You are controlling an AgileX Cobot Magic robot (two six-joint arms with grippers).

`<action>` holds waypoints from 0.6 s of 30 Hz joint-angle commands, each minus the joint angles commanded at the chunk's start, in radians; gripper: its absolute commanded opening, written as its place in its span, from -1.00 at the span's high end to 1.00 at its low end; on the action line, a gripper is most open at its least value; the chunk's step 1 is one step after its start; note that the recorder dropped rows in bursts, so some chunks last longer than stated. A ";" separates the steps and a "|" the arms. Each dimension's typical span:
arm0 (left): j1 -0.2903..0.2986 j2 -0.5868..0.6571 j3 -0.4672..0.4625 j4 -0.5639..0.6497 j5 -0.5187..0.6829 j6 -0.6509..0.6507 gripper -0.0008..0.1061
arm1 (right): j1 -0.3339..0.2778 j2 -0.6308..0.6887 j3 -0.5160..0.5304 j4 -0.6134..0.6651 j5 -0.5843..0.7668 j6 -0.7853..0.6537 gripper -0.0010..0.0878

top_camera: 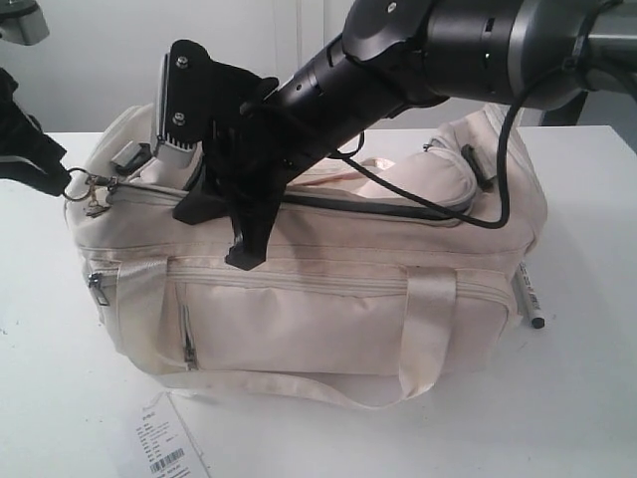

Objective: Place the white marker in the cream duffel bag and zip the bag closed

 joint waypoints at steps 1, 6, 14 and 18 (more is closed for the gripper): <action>0.000 0.000 0.000 -0.007 0.008 -0.002 0.99 | -0.002 0.000 0.000 0.000 0.000 0.000 0.98; 0.000 0.000 0.005 -0.131 0.039 0.114 0.99 | -0.002 -0.002 0.000 0.002 0.000 0.002 0.98; 0.000 0.002 0.011 -0.074 -0.031 0.064 0.99 | -0.007 -0.026 0.000 -0.004 0.025 -0.004 0.98; 0.000 0.005 0.067 -0.074 -0.132 0.064 0.99 | -0.007 -0.026 0.000 -0.007 0.060 -0.026 0.98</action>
